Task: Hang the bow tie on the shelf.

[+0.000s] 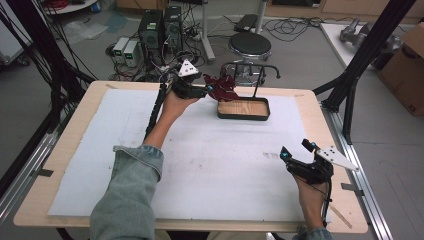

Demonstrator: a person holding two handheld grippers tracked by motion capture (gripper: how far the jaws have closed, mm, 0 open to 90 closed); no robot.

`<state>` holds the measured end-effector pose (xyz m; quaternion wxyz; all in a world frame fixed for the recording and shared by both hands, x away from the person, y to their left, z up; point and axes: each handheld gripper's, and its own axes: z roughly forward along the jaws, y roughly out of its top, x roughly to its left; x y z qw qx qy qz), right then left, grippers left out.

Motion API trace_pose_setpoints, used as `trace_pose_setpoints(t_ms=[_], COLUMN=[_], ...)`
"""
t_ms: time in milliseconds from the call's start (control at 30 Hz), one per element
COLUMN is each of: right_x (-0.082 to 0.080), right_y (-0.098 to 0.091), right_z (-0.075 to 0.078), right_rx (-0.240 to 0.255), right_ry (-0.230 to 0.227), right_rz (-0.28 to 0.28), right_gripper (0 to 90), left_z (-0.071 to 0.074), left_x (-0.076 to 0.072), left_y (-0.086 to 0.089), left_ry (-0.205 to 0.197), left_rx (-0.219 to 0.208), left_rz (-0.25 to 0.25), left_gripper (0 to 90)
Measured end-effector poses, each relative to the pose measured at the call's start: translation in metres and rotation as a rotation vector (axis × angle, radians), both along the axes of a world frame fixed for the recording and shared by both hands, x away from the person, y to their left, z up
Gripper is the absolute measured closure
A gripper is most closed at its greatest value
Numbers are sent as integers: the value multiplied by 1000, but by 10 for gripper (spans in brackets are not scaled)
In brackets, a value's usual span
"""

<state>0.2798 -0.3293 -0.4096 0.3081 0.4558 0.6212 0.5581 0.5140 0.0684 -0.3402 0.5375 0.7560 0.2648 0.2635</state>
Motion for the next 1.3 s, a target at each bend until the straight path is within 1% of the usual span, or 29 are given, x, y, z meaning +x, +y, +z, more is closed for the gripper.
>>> trace_pose_setpoints(t_ms=[167,233,367,567,733,767,900,933,1067,1200,1267,1300], right_x=[0,0,0,0,0,0,0,0,0,0,-1,-1], right_y=[0,0,0,1,2,2,2,2,2,2,3,4], right_z=[0,0,0,0,0,0,0,0,0,0,1,1], right_rx=[2,-2,-3,-6,-10,-11,-12,-14,-15,-15,-16,-19], right_ry=[-4,-5,-7,-5,-6,-5,-9,-9,-9,-10,-12,-13], right_rz=[-2,-2,-3,-4,-6,-7,-5,-5,-9,-7,-7,-7], right_gripper=[114,114,115,114,114,114,114,114,115,114,114,114], left_z=[7,11,20,32,37,37,36,35,32,23,16,13], left_x=[-12,-18,-32,-60,-88,-94,-117,-129,-145,-165,-175,-179], left_y=[5,9,18,38,56,60,78,88,104,127,136,141], left_ry=[-13,-17,-27,-50,-80,-86,-100,-107,-119,-129,-126,-120], left_rx=[-28,-32,-62,-95,-107,-116,-118,-121,-127,-140,-137,-136], left_rz=[-8,-8,-7,0,17,25,55,63,90,136,160,163], left_gripper=[322,321,302,293,275,267,241,237,219,203,184,181])
